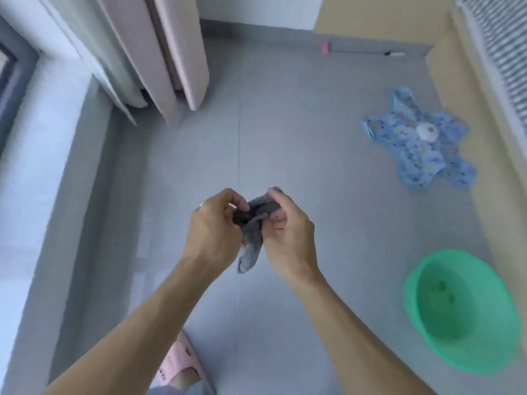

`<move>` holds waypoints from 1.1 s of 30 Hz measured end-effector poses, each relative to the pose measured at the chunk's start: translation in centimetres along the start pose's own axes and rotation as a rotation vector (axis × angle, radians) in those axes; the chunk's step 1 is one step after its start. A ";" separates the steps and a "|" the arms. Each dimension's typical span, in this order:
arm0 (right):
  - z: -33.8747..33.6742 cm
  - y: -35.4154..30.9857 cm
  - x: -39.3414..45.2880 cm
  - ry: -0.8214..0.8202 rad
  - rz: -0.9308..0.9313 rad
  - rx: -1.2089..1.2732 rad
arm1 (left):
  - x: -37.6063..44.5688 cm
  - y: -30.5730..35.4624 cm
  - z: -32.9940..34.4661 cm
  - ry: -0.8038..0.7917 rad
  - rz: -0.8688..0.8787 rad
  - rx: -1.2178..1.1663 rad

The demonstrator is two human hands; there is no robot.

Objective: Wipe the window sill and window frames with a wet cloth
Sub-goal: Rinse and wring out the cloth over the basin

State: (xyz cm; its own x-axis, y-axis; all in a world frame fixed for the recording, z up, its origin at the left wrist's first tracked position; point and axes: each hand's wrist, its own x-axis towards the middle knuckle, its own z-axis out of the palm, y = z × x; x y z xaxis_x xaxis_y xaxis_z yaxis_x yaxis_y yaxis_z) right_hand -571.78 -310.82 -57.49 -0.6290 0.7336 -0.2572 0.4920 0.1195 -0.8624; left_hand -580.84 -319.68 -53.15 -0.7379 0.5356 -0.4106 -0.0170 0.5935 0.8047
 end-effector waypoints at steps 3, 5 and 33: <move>-9.5 6.3 -3.2 0.192 0.081 -0.023 | -3.4 3.0 9.9 -0.087 -0.001 0.037; -14.6 9.9 -4.9 0.267 0.119 -0.049 | -5.1 4.2 15.3 -0.139 0.011 0.064; -42.4 64.4 -5.0 0.494 0.732 -0.584 | -2.7 -9.1 79.7 -0.437 0.178 0.893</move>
State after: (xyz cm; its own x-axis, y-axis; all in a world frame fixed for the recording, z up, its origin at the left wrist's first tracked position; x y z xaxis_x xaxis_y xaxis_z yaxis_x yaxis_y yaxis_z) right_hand -511.42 -278.40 -93.26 0.1886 0.9318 -0.3102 0.9477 -0.2555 -0.1914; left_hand -524.90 -278.63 -93.57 -0.3652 0.7274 -0.5810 0.7131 0.6198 0.3276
